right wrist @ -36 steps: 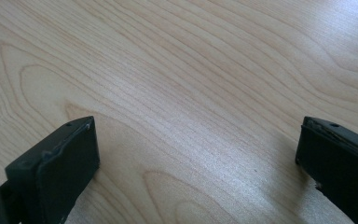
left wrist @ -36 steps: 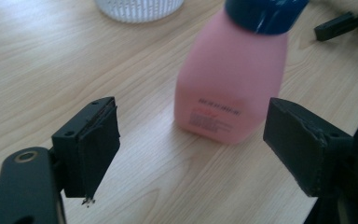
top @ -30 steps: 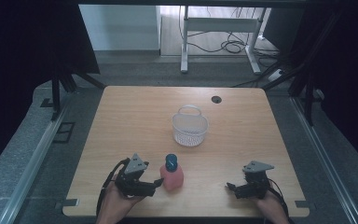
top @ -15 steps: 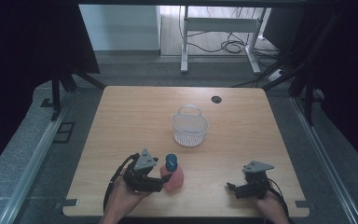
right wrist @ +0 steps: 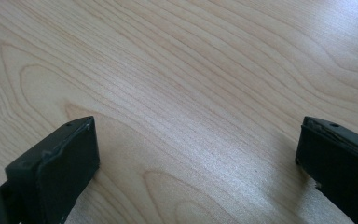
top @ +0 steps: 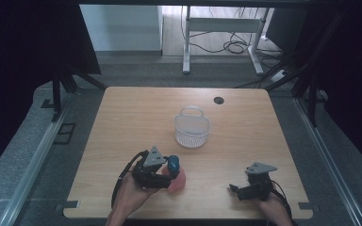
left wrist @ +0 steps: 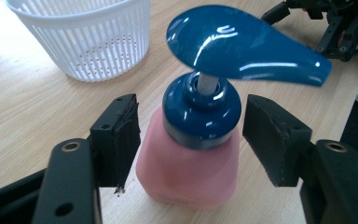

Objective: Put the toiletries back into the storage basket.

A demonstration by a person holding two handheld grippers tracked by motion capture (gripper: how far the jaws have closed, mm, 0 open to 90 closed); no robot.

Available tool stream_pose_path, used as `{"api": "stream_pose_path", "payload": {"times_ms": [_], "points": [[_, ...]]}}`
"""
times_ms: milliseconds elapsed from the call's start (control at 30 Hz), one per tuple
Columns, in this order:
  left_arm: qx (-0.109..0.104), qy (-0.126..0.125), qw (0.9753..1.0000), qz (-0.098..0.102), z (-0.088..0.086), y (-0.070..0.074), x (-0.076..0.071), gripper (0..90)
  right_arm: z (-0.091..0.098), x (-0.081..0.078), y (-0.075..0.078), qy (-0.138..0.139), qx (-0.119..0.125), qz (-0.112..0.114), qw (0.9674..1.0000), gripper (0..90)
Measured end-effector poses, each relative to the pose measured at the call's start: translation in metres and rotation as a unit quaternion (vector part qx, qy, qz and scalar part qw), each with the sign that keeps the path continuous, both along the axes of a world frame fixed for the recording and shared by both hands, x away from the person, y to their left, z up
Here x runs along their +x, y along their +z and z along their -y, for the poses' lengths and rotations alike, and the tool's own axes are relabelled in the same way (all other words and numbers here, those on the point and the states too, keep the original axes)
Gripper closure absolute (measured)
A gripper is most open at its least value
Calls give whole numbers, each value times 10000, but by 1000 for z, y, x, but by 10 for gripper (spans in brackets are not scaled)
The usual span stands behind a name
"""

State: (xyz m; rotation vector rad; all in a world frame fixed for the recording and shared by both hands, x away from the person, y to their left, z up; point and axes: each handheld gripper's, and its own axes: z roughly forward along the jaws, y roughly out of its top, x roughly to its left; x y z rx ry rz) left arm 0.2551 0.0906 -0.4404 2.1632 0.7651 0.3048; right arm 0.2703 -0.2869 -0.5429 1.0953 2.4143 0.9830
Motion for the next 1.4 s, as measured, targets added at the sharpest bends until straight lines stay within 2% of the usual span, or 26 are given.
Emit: {"api": "stream_pose_path", "payload": {"times_ms": [500,733,900,1400], "points": [[28,-80,10000,-1,8,0,4,519,0,0,0,2,1,2,10000,0],[83,-69,9999,-14,10,2,6,525,0,0,0,8,-3,-5,10000,0],[238,-26,9997,36,12,5,8,525,0,0,0,-3,15,-11,10000,0],[174,15,9998,139,16,29,19,526,0,0,0,1,5,-8,10000,0]]}}
